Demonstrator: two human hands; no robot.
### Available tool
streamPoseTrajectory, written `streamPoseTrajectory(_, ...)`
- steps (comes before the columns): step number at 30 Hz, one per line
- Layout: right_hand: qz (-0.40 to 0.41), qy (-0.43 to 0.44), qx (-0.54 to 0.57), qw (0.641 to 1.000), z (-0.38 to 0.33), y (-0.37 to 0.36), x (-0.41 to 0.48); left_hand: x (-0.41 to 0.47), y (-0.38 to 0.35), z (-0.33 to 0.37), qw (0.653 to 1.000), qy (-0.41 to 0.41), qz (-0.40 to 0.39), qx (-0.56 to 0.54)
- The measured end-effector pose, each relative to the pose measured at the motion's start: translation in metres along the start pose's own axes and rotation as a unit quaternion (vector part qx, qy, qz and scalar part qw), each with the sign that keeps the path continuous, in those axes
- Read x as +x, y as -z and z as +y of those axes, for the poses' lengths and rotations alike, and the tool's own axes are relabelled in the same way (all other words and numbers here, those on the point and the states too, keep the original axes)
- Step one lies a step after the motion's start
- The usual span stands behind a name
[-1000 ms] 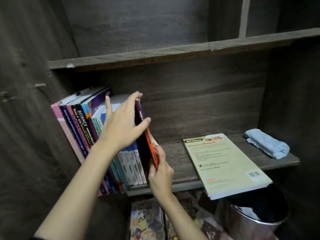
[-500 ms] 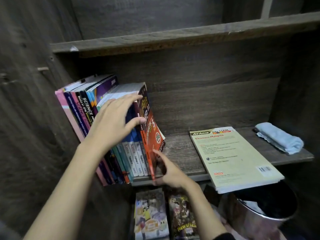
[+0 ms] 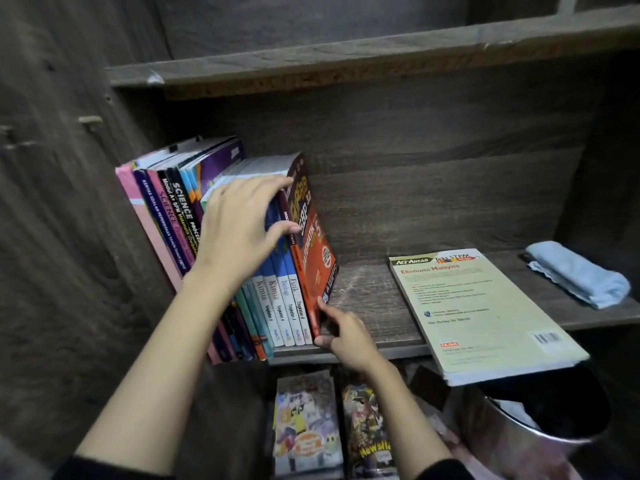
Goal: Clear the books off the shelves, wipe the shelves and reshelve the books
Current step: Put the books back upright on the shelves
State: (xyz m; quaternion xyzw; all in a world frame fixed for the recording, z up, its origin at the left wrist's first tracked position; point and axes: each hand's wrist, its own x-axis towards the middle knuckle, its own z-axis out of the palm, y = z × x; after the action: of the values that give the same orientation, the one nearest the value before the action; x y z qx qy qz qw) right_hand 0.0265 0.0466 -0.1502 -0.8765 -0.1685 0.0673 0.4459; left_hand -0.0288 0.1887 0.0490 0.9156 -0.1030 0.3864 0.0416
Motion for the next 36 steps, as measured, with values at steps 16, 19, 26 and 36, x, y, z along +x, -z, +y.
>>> streamPoseTrajectory(16,-0.026,-0.003,-0.135,0.991,-0.015,0.003,-0.012,0.001,-0.005,0.017,0.998,0.061,0.002,0.023)
streamPoseTrajectory(19,-0.078,-0.009,-0.076,0.994,-0.023,0.016,-0.015,-0.002,-0.009,0.032,0.995,0.086,-0.004,0.042)
streamPoseTrajectory(26,0.183,-0.045,-0.058,0.98,-0.013,0.084,-0.032,-0.024,-0.036,0.085,0.975,0.114,0.182,-0.058)
streamPoseTrajectory(36,0.205,-0.277,-0.282,0.895,0.054,0.175,-0.07,-0.055,-0.115,0.162,0.892,0.291,-0.279,-0.204)
